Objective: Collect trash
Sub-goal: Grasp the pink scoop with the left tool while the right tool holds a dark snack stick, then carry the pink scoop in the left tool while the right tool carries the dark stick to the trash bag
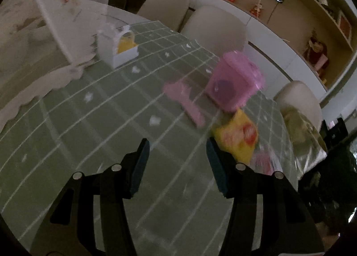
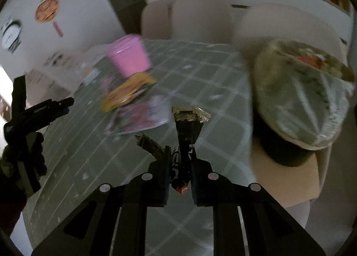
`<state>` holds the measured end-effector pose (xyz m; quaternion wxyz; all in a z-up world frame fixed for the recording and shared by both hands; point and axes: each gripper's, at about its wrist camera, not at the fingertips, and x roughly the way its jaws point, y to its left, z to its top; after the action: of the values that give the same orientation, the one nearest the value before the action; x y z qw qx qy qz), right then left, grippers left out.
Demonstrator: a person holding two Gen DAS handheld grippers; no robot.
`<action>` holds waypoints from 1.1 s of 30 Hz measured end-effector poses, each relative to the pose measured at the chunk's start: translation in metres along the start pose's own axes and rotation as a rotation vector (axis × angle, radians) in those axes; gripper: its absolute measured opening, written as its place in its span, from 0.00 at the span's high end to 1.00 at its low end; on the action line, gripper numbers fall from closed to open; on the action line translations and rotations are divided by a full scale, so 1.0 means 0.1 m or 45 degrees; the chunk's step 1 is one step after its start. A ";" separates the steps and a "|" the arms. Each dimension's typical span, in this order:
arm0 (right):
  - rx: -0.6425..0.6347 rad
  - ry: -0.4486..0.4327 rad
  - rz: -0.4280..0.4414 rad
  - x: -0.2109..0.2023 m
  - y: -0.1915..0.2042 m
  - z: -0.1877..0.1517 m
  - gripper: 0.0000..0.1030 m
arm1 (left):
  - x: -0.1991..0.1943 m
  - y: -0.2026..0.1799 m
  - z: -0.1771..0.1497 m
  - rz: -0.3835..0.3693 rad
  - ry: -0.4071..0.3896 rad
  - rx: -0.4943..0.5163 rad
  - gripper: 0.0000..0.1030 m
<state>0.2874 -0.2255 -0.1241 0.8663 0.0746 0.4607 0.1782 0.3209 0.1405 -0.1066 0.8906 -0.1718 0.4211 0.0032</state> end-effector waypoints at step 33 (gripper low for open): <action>-0.066 -0.117 0.041 -0.54 -0.33 0.42 0.85 | -0.64 -0.79 0.07 0.138 -0.156 0.160 0.64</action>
<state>0.3022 -0.2752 -0.0685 0.8852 0.0678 0.4142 0.2004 0.2968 0.0777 -0.0308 0.9222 -0.0919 0.3739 0.0353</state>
